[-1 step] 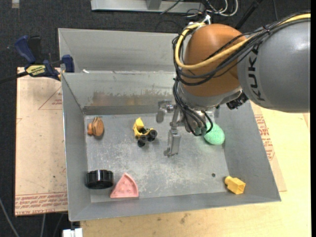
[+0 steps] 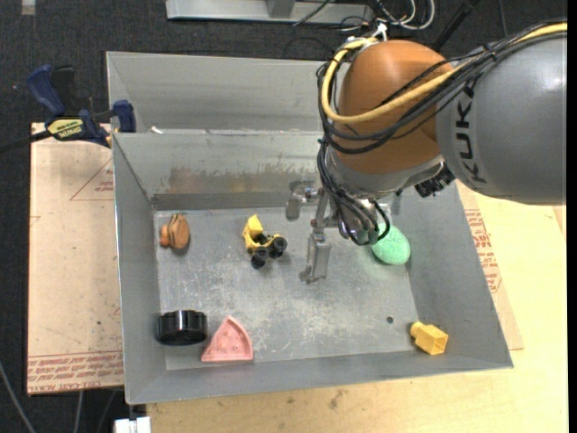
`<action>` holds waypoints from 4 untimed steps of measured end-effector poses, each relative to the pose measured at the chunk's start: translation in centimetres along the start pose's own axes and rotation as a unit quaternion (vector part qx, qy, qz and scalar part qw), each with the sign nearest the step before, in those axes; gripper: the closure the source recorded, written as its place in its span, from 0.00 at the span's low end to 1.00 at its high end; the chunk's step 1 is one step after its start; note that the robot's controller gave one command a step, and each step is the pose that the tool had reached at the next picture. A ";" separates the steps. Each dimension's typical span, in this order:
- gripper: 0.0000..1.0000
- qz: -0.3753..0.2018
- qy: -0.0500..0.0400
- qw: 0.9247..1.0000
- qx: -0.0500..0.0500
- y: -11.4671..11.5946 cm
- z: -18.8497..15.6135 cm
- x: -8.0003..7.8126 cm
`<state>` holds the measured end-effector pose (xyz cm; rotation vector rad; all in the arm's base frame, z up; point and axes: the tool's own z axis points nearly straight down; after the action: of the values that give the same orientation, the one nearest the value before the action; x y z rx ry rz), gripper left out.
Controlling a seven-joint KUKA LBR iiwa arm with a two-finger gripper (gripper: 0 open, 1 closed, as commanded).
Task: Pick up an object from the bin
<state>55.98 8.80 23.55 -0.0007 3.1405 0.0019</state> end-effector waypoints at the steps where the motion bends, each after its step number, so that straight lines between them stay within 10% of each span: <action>1: 0.00 0.044 -0.002 0.999 0.000 -0.2 6.1 -2.7; 3: 0.00 0.191 0.000 0.982 0.000 -0.8 8.8 -5.2; 4: 0.00 0.218 -0.001 0.976 -0.001 -0.2 16.3 -6.2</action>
Offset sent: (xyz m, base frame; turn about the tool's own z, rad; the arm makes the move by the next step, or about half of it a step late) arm 0.0551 -0.0052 -0.0755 0.3321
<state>62.22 8.64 7.29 0.6836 3.0631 0.0043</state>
